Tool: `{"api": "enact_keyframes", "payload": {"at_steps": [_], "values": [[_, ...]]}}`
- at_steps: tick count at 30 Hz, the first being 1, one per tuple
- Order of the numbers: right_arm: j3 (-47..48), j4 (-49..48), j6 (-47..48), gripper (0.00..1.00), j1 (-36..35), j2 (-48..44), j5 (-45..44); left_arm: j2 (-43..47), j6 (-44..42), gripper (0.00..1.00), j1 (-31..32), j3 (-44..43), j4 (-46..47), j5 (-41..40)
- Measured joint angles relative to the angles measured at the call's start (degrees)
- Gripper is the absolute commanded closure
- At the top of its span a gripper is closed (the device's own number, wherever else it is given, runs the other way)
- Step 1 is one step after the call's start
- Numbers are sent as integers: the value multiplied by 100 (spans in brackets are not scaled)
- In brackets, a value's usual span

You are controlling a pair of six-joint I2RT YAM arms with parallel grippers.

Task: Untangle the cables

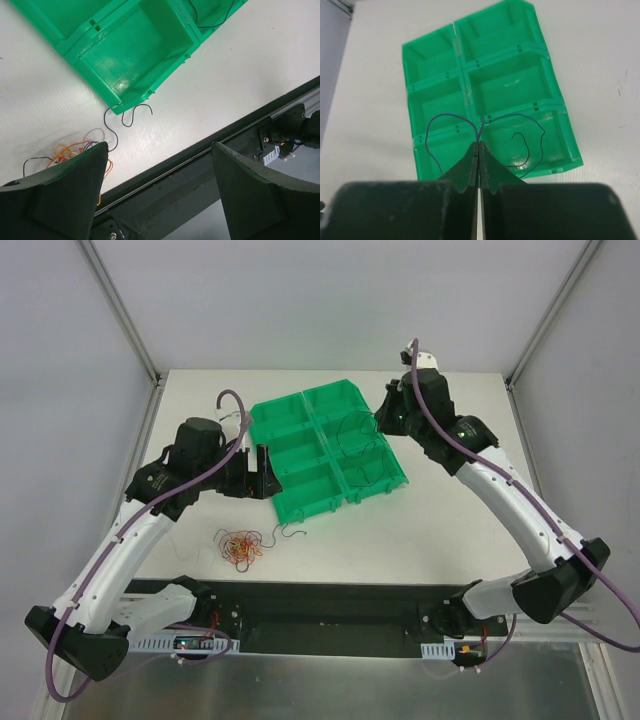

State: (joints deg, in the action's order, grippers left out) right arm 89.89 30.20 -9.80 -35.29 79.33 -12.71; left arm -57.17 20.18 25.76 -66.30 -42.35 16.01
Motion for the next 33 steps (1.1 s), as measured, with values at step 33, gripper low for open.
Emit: {"api": "enact_keyframes", "payload": {"at_steps": [33], "values": [[-219, 570, -103, 61, 321, 3265, 828, 308, 26, 16, -37, 444, -483, -221]]}}
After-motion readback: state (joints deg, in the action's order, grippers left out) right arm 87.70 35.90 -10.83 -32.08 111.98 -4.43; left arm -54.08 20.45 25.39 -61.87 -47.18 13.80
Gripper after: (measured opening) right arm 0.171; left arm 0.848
